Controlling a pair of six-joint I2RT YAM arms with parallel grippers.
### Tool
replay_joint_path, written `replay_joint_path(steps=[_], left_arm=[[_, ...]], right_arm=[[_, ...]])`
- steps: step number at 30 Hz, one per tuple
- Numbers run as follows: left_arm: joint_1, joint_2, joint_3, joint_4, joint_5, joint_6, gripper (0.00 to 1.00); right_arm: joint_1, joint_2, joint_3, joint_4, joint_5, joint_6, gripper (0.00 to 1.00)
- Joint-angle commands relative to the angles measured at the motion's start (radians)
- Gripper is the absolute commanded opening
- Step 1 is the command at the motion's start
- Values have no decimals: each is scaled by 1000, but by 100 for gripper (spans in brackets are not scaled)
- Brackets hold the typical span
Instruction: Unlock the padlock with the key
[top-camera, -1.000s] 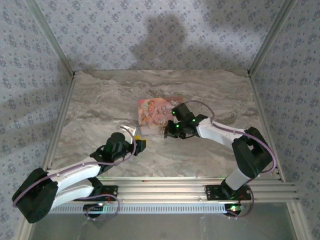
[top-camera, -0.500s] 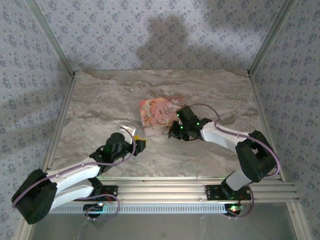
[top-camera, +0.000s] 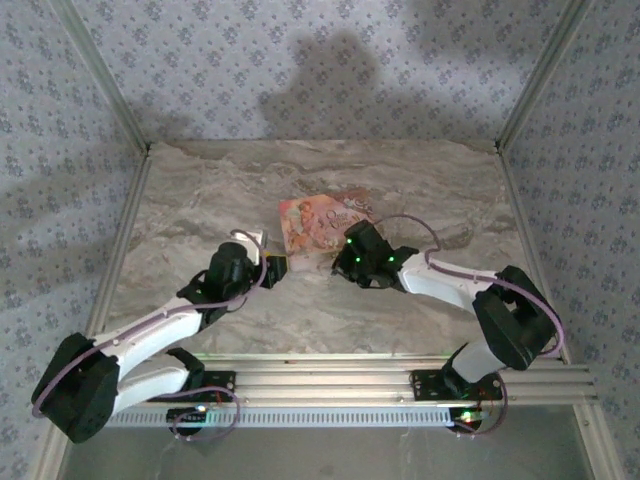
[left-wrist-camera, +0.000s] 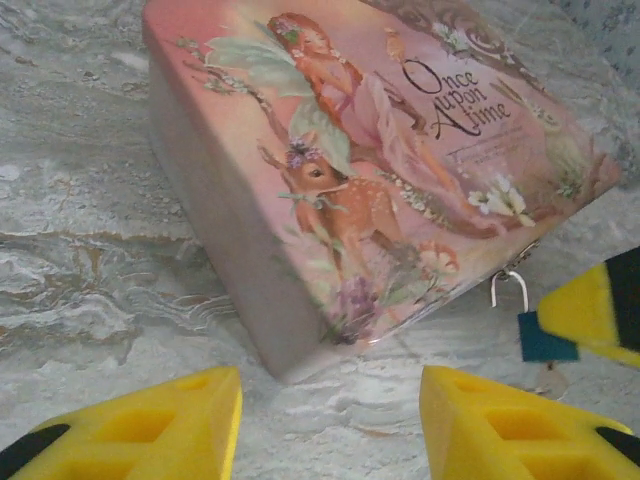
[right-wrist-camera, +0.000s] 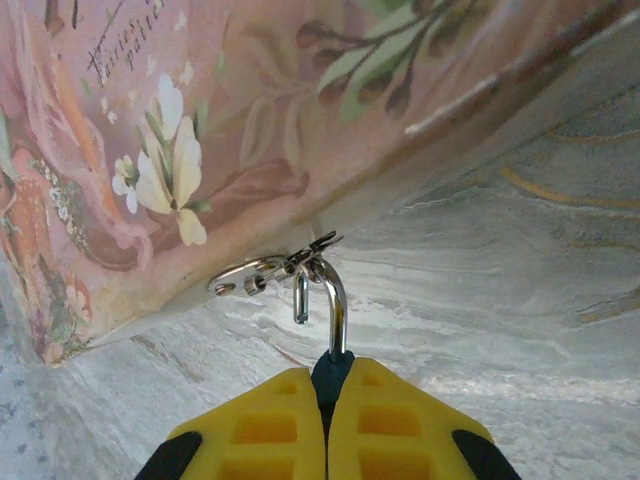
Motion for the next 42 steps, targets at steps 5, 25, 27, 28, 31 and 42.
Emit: replay_joint_path(steps=[5, 25, 27, 28, 31, 42], left_arm=[[4, 28, 9, -6, 42, -43, 51], [5, -33, -35, -19, 37, -32, 52], [6, -39, -40, -19, 34, -32, 52], [6, -42, -42, -18, 33, -32, 52], [6, -46, -47, -15, 34, -36, 53], [5, -69, -62, -18, 37, -36, 53]], right_arm=[[81, -15, -21, 74, 207, 183, 0], [168, 2, -1, 131, 408, 347, 0], [169, 7, -11, 138, 399, 363, 0], [168, 5, -25, 151, 400, 381, 0], [169, -9, -45, 151, 421, 413, 0], [112, 8, 50, 61, 365, 321, 0]])
